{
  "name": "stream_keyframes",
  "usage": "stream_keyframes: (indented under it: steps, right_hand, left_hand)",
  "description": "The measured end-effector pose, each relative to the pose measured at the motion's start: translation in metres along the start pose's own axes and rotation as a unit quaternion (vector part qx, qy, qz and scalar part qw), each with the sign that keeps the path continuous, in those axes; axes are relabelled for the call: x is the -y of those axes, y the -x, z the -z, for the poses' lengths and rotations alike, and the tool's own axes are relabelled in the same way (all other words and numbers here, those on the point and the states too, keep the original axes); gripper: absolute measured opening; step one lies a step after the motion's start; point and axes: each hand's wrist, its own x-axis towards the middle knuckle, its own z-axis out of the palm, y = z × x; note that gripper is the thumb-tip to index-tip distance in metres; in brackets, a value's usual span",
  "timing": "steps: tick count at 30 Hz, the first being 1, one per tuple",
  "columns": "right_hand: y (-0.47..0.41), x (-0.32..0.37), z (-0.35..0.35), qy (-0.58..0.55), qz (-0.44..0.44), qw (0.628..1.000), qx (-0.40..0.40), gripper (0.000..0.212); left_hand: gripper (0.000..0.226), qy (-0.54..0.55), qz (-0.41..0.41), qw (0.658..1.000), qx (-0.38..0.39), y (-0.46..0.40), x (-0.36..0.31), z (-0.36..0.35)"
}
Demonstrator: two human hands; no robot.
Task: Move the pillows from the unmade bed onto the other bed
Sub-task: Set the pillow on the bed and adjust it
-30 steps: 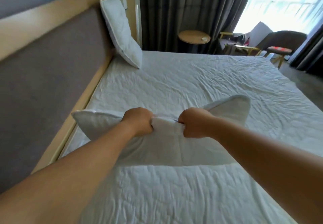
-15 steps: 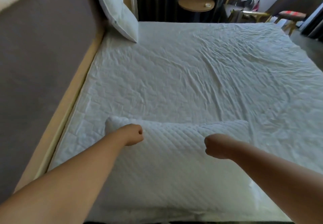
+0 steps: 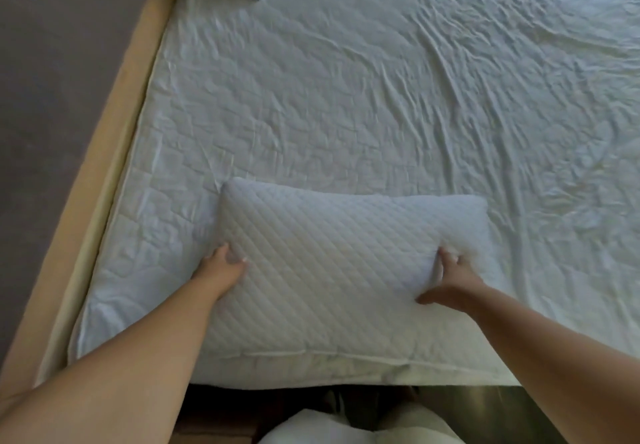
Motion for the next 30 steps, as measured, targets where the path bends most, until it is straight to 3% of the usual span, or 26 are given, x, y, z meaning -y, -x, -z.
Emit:
stream_keyframes:
  steps: [5, 10, 14, 22, 30]
  right_hand:
    - [-0.012, -0.032, -0.02, -0.089, -0.082, 0.992, -0.032, 0.141]
    - [-0.02, -0.047, -0.021, -0.187, -0.111, 0.976, -0.017, 0.136]
    - [-0.023, -0.055, -0.022, -0.208, -0.101, 0.973, -0.022, 0.133]
    - [-0.013, -0.065, -0.006, -0.244, -0.093, 0.965, 0.003, 0.133]
    - [-0.019, -0.047, -0.034, -0.266, -0.085, 0.96, 0.023, 0.133]
  left_hand:
    - [0.09, 0.173, 0.057, 0.983, -0.022, -0.022, -0.005, -0.024]
    - [0.093, 0.084, 0.093, 0.991, -0.051, -0.014, -0.016, -0.032]
    - [0.06, 0.067, 0.055, 0.991, -0.101, 0.003, -0.022, -0.033]
    - [0.025, 0.067, -0.005, 0.982, -0.176, 0.072, -0.052, -0.003]
    - [0.017, 0.092, -0.094, 0.964, -0.233, 0.182, -0.101, 0.077]
